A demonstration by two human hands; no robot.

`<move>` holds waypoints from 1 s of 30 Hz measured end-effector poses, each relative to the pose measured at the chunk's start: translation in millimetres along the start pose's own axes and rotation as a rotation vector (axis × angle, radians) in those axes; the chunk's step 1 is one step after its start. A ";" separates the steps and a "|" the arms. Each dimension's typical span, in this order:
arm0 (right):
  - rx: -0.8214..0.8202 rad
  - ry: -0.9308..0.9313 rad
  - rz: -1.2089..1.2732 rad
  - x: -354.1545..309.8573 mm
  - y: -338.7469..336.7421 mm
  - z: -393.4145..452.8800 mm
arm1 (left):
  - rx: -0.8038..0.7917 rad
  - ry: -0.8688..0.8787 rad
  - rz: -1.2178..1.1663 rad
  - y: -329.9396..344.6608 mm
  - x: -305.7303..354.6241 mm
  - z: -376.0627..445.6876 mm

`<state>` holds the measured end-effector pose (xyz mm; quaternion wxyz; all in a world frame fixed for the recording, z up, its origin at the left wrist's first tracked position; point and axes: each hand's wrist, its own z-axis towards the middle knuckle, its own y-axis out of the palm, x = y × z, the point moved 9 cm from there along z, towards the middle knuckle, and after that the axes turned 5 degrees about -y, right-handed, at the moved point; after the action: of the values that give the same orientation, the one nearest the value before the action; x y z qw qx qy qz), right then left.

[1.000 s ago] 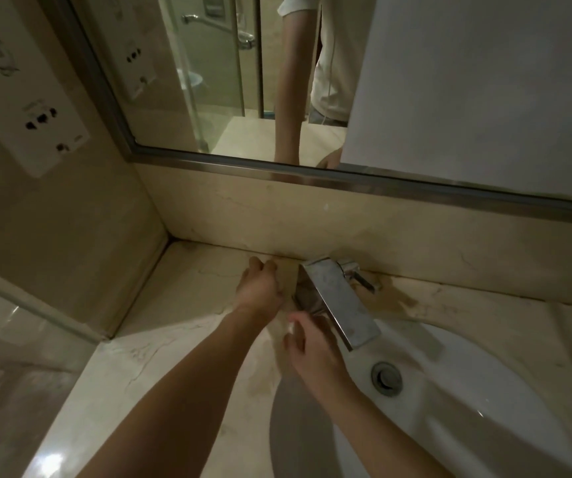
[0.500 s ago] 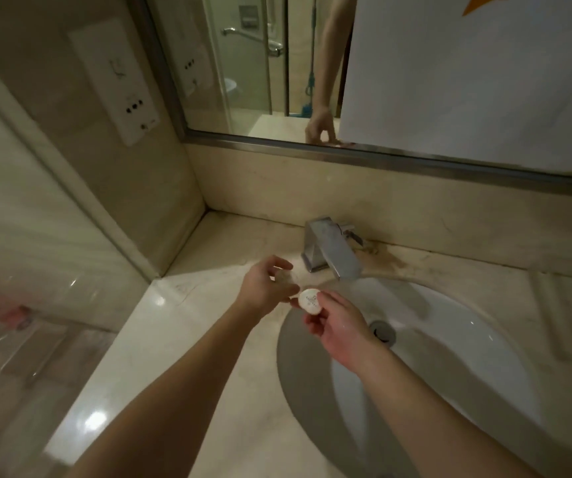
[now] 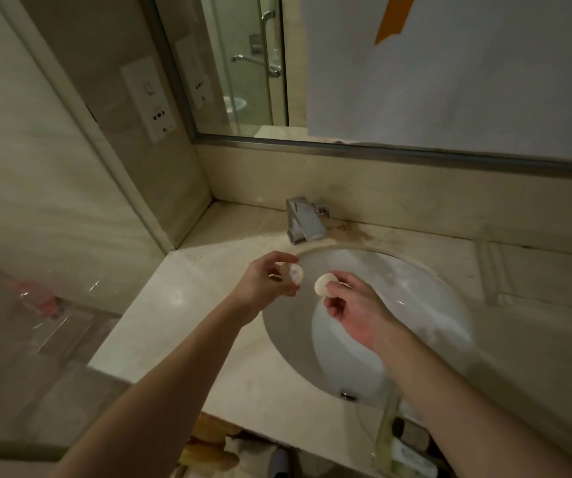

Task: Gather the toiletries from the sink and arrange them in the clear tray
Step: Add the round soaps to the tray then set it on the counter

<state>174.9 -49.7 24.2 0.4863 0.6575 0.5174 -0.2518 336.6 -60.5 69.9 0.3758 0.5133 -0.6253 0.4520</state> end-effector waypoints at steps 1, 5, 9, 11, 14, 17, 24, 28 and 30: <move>0.007 -0.012 -0.006 -2.6 -7.7 -6.9 | -0.009 -0.002 0.000 7.2 2.7 -7.5; 0.003 -0.055 -0.055 -12.5 -38.5 -36.7 | -0.049 -0.002 -0.012 40.3 8.2 -30.4; 0.053 -0.098 -0.026 -22.9 -82.5 -70.5 | -0.111 -0.030 -0.050 82.9 2.5 -43.8; 0.098 -0.111 -0.001 -24.9 -111.7 -85.9 | -0.153 -0.047 -0.065 109.1 -1.2 -49.3; 0.230 -0.133 -0.002 -26.5 -164.6 -110.0 | -0.236 -0.070 -0.064 152.7 -5.4 -56.2; 0.341 -0.156 -0.057 -28.3 -216.4 -137.6 | -0.278 -0.069 -0.057 190.3 -11.3 -60.4; 0.466 -0.134 -0.319 -16.4 -300.4 -194.3 | -0.423 -0.095 0.170 259.8 -38.2 -77.4; 0.478 -0.015 -0.483 9.8 -315.5 -209.1 | -0.439 -0.182 0.219 277.5 -60.5 -84.5; 0.476 0.025 -0.508 22.7 -315.4 -210.0 | -0.429 -0.225 0.217 282.1 -68.3 -86.8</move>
<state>-145.4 146.5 -30.2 0.2348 0.6058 0.5971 -0.4704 73.2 60.9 -17.7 0.3536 0.3990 -0.7959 0.2869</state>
